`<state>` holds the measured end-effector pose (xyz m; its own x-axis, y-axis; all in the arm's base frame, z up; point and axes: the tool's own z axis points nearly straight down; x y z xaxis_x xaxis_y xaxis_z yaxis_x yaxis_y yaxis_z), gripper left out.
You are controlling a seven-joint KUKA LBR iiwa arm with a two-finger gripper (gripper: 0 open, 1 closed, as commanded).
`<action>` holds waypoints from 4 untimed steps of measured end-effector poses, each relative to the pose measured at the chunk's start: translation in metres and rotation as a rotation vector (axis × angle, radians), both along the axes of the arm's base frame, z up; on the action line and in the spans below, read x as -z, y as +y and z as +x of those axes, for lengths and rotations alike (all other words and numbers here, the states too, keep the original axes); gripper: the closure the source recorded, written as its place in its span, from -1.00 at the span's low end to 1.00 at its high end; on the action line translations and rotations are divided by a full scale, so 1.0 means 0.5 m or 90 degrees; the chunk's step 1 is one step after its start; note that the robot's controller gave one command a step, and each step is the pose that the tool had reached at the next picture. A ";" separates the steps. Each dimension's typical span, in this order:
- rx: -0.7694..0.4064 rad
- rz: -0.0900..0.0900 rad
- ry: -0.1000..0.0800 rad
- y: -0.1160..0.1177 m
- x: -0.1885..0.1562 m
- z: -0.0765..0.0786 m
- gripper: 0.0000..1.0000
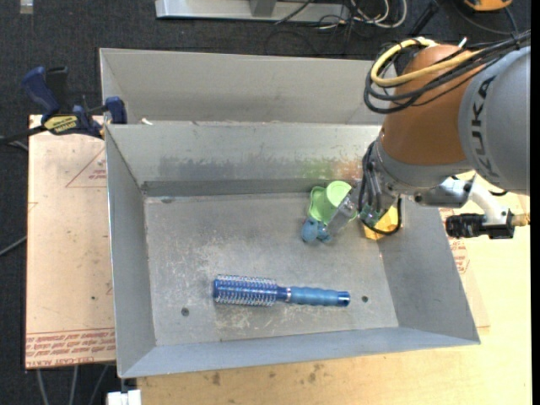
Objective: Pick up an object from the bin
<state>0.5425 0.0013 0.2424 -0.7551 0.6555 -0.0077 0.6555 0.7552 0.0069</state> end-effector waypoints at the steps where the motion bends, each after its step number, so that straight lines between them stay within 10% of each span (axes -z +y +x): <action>1: -0.185 -0.001 0.008 -0.025 0.069 -0.109 1.00; 2: -0.187 -0.001 0.007 -0.024 0.069 -0.108 -1.00; 3: -0.177 0.001 0.012 0.043 0.293 -0.126 -1.00; 4: -0.176 -0.001 0.007 0.041 0.285 -0.121 1.00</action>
Offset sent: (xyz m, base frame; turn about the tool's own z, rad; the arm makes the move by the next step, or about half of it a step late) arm -0.0542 -0.0124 -0.0336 -0.2917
